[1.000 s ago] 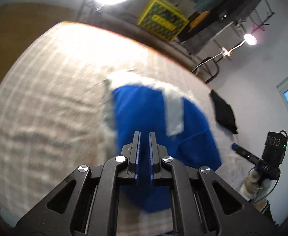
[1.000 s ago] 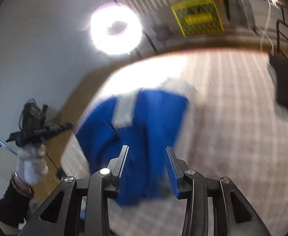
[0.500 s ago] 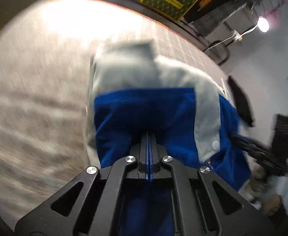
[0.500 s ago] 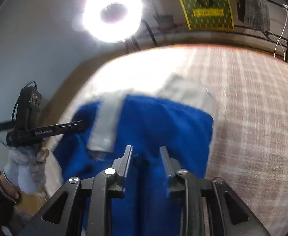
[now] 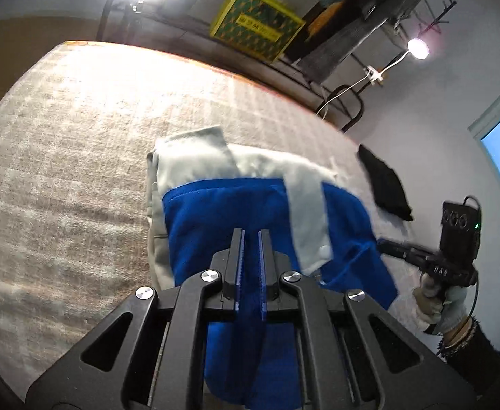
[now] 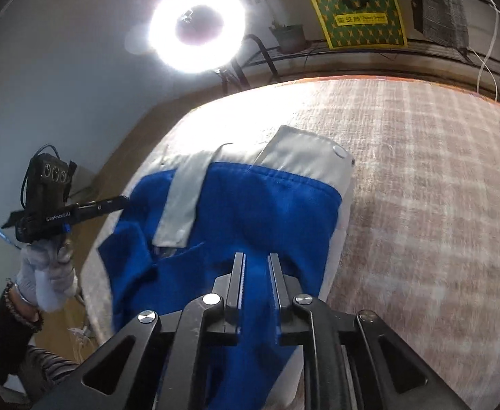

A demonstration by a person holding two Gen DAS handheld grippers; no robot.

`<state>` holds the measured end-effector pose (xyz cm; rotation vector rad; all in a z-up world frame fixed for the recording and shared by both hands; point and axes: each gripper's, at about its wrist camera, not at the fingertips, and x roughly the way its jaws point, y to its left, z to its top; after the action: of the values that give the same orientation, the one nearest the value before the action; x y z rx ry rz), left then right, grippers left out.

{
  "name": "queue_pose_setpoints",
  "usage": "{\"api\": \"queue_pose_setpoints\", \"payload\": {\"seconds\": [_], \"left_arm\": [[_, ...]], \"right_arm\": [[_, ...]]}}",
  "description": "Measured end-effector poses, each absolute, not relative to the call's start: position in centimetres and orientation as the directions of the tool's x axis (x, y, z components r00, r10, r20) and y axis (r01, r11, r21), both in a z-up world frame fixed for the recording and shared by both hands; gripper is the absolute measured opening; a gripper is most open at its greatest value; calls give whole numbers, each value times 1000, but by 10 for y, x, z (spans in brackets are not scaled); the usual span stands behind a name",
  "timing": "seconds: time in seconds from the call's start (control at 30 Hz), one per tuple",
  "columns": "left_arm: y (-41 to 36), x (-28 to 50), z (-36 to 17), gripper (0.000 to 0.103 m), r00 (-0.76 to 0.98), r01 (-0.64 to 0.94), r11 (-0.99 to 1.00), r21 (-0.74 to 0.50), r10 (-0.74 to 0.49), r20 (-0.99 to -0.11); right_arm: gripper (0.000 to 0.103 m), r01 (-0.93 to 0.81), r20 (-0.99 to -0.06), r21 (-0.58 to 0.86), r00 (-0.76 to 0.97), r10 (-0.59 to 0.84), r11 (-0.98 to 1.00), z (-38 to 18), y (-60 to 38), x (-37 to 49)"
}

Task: Fold large clothes
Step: 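Grasp the blue fabric edge with the left tool while the right tool grasps it too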

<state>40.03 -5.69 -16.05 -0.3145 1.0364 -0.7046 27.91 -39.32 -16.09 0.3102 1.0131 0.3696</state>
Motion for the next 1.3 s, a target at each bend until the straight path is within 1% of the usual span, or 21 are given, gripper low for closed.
{"api": "queue_pose_setpoints", "payload": {"seconds": [0.03,0.1,0.13,0.17,0.2,0.23,0.3,0.37,0.43,0.53,0.6,0.67,0.7,0.77,0.8,0.87,0.93,1.0,1.07,1.13,1.3], "left_arm": [[-56,400,-162,4,308,384,739,-554,-668,-677],[-57,397,-173,4,292,393,762,-515,-634,-716],[-57,397,-182,4,279,391,771,-502,-620,-734],[-56,397,-193,4,258,383,775,-502,-612,-748],[-56,391,-199,4,248,378,779,-501,-606,-756],[-55,388,-207,4,240,375,785,-493,-596,-766],[-56,383,-222,4,225,382,783,-491,-595,-772],[-55,381,-224,4,223,397,780,-484,-593,-774],[-53,384,-220,4,210,407,780,-476,-586,-782],[-44,384,-209,4,237,411,798,-441,-560,-794],[-40,380,-203,4,258,426,813,-397,-530,-808],[-35,374,-195,4,281,431,825,-366,-508,-814],[-31,371,-192,5,287,424,825,-373,-513,-809],[-27,365,-183,5,278,407,803,-436,-563,-778],[-26,361,-179,5,274,408,789,-460,-586,-762],[-34,355,-178,5,266,422,783,-457,-589,-763],[-41,353,-191,5,249,431,804,-410,-543,-802],[-42,354,-211,5,216,397,823,-406,-514,-830],[-39,351,-223,5,211,375,820,-432,-529,-822],[-40,347,-220,5,213,405,819,-406,-517,-829],[-32,333,-218,5,186,447,814,-371,-490,-852]], "right_arm": [[12,-166,-752,440,470,463,882,-160,-393,275],[12,-194,-761,436,441,475,879,-162,-388,263],[12,-210,-785,405,420,456,890,-168,-384,258],[9,-218,-807,374,403,432,902,-175,-382,256],[8,-219,-827,346,388,407,912,-183,-384,252],[7,-212,-836,347,373,404,914,-191,-390,250],[3,-176,-822,403,363,440,898,-203,-405,250],[0,-152,-804,450,360,473,880,-213,-415,251],[0,-145,-795,471,359,489,870,-216,-420,249],[0,-162,-824,417,349,447,894,-208,-419,249],[6,-170,-833,389,355,424,905,-200,-419,247],[8,-167,-829,386,368,421,907,-192,-424,244],[12,-160,-825,385,383,416,909,-186,-428,242],[15,-158,-813,388,405,418,908,-180,-431,243],[15,-160,-808,389,414,420,907,-177,-431,243],[15,-165,-797,388,434,420,907,-171,-430,244],[15,-188,-782,404,436,444,895,-171,-424,249],[15,-205,-804,373,416,425,905,-176,-415,250],[15,-209,-821,359,394,414,910,-184,-411,250],[15,-210,-828,375,362,428,903,-193,-407,248],[15,-289,-850,363,287,442,886,-204,-407,237]]}}
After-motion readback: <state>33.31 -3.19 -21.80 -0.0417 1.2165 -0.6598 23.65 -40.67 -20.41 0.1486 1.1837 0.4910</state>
